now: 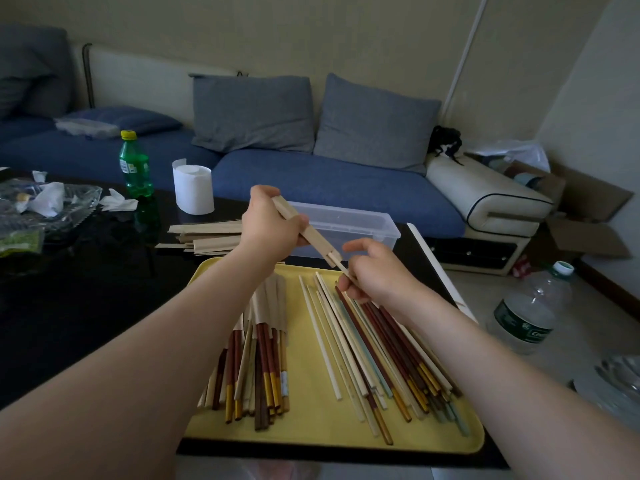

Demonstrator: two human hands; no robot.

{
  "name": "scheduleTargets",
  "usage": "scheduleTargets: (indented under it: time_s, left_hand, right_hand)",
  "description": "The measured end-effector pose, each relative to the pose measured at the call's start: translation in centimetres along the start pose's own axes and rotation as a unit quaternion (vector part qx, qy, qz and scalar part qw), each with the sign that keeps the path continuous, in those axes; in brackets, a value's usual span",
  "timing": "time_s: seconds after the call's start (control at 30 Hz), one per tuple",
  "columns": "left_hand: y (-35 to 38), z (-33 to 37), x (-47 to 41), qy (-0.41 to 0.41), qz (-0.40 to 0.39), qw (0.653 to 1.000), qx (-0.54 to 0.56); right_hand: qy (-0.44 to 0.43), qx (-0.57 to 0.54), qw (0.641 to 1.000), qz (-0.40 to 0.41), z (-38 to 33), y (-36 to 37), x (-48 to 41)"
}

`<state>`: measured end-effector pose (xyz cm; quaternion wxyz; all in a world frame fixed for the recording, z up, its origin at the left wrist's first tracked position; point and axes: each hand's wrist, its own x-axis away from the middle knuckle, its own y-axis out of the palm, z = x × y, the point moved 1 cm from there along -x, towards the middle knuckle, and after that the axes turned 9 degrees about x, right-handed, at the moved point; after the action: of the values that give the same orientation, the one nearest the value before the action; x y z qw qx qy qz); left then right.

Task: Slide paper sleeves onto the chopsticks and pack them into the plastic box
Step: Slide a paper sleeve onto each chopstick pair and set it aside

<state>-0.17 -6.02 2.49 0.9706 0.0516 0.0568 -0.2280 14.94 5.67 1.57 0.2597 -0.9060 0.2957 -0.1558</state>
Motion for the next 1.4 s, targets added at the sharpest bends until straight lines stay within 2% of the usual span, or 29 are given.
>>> scheduleTargets:
  time_s: [0.27,0.4,0.47,0.57,0.8,1.0,1.1,1.27,1.4]
  left_hand:
    - [-0.1,-0.5,-0.6,-0.042,-0.032,0.998,0.046]
    - [-0.1,-0.5,-0.9,-0.078,-0.027,0.996,0.024]
    - [-0.1,-0.7,-1.2,-0.096,-0.019,0.995,-0.007]
    - [-0.3,-1.0,-0.9,-0.105,-0.034,0.992,-0.063]
    - [-0.5,-1.1,-0.9,-0.105,-0.033,0.988,-0.110]
    - [-0.6,-0.9,-0.4,-0.135,-0.051,0.985,-0.093]
    - [-0.9,-0.9,-0.5,-0.131,-0.051,0.987,-0.072]
    - [-1.0,-1.1,-0.8,-0.169,-0.036,0.983,-0.067]
    - [-1.2,-1.1,-1.0,-0.177,-0.024,0.982,-0.056]
  right_hand:
    - [0.003,-0.031,0.999,-0.035,-0.4,0.3,0.7]
    - [0.001,-0.013,0.996,-0.086,-0.9,0.6,1.4]
    - [0.005,0.077,0.994,-0.075,-0.8,0.7,1.4]
    - [0.009,0.231,0.970,-0.072,-0.5,1.3,1.5]
    - [0.083,0.345,0.923,-0.149,-0.8,4.3,1.4]
    - [0.135,0.341,0.911,-0.186,-1.5,4.8,1.6]
    - [0.130,0.301,0.930,-0.168,-1.7,4.0,1.7]
    - [0.030,0.159,0.975,-0.153,-2.0,1.4,2.5]
    - [-0.005,0.188,0.956,-0.225,-2.2,0.2,2.9]
